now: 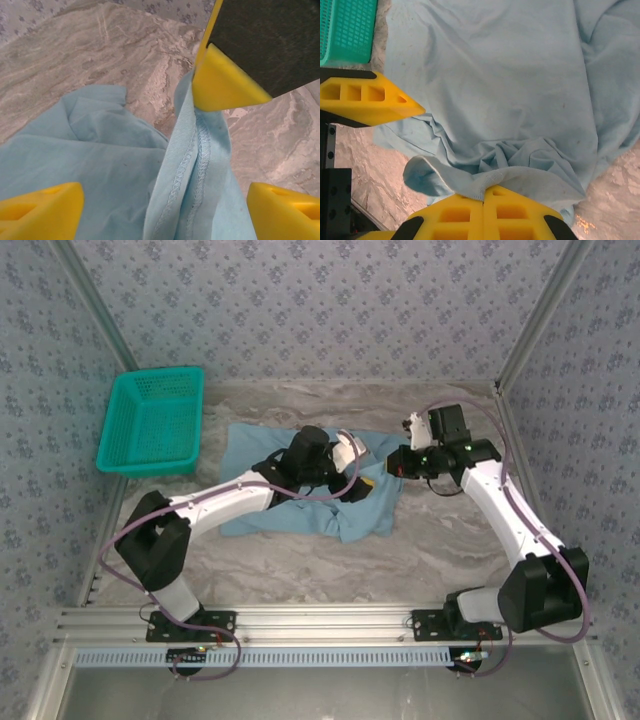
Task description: Fold the inside-out t-shirt
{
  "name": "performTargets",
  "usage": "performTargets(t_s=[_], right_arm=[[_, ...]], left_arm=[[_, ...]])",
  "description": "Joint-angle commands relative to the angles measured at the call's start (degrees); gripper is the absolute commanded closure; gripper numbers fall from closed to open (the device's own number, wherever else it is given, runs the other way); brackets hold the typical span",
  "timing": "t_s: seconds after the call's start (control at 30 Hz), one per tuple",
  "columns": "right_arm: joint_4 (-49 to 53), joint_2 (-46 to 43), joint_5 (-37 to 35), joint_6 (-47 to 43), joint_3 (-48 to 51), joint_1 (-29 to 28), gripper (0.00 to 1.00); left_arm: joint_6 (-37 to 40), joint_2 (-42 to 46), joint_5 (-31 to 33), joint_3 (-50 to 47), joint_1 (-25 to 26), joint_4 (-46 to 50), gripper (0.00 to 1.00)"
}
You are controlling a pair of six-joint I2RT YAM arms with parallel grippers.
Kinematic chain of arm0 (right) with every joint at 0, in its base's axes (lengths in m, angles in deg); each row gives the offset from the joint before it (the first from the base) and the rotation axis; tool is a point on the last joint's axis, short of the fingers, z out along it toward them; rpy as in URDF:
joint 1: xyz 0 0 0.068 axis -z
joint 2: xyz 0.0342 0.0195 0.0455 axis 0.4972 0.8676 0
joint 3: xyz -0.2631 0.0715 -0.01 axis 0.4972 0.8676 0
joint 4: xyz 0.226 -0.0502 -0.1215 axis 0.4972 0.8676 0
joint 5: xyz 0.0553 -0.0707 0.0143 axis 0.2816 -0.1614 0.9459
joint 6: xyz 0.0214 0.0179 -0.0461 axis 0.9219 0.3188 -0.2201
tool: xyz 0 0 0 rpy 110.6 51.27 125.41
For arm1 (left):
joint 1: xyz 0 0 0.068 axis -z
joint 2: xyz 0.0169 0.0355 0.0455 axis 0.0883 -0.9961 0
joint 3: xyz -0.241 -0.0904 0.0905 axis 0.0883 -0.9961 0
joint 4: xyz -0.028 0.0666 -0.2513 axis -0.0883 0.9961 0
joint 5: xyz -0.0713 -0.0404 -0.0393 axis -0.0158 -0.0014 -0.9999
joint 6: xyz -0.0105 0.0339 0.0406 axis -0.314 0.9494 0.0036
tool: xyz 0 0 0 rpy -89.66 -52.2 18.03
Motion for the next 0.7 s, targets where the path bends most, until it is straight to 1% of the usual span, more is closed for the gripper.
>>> performTargets(t_s=[0.0, 0.23, 0.3, 0.43, 0.5, 0.67], right_arm=[[1.8, -1.4, 2.6, 0.2, 2.0, 0.6, 1.00], [0.8, -2.4, 5.4, 1.9, 3.1, 1.3, 1.00], [0.4, -2.5, 6.5, 2.6, 3.3, 1.7, 1.00], [-0.4, -2.8, 7.5, 3.3, 3.7, 2.0, 1.00], [-0.4, -2.8, 7.5, 3.4, 3.6, 2.2, 1.00], [-1.0, -3.0, 7.5, 3.8, 3.8, 2.4, 1.00]], left_arm=[[2.9, -1.4, 0.1, 2.2, 1.5, 2.1, 0.15], [6.7, -5.1, 5.1, 5.5, 4.7, 0.9, 0.13], [7.6, -6.1, 7.8, 6.1, 5.7, 0.2, 0.13], [7.7, -7.1, 10.8, 5.7, 6.9, -2.6, 0.14], [7.8, -7.2, 11.7, 5.4, 7.2, -3.3, 0.21], [7.0, -6.5, 11.9, 4.1, 7.2, -4.0, 0.48]])
